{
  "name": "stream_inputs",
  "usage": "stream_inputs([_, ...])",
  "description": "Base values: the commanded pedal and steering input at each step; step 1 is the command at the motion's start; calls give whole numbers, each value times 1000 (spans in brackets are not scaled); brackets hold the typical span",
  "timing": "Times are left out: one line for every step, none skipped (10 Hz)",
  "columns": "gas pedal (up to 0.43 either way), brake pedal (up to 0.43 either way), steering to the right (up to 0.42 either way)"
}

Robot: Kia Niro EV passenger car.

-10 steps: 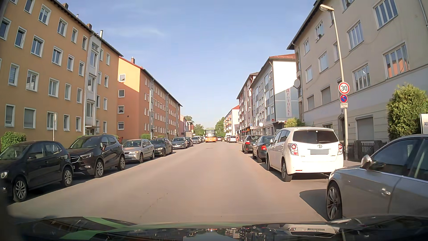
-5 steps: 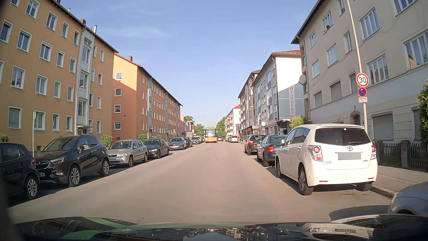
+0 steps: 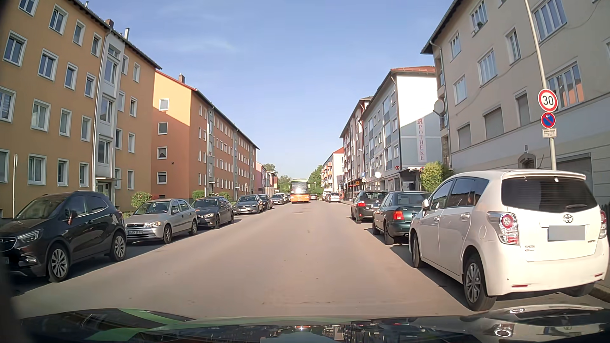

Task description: Follow the waypoints while adhering to traffic rules and regulations

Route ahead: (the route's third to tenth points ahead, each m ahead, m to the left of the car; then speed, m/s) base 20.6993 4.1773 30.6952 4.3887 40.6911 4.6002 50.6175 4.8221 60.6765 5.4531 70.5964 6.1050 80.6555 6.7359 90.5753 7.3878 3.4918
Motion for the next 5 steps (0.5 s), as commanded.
stream_inputs([0,201,9])
stream_inputs([0,201,20])
stream_inputs([0,207,29])
stream_inputs([0,213,26])
stream_inputs([0,220,15])
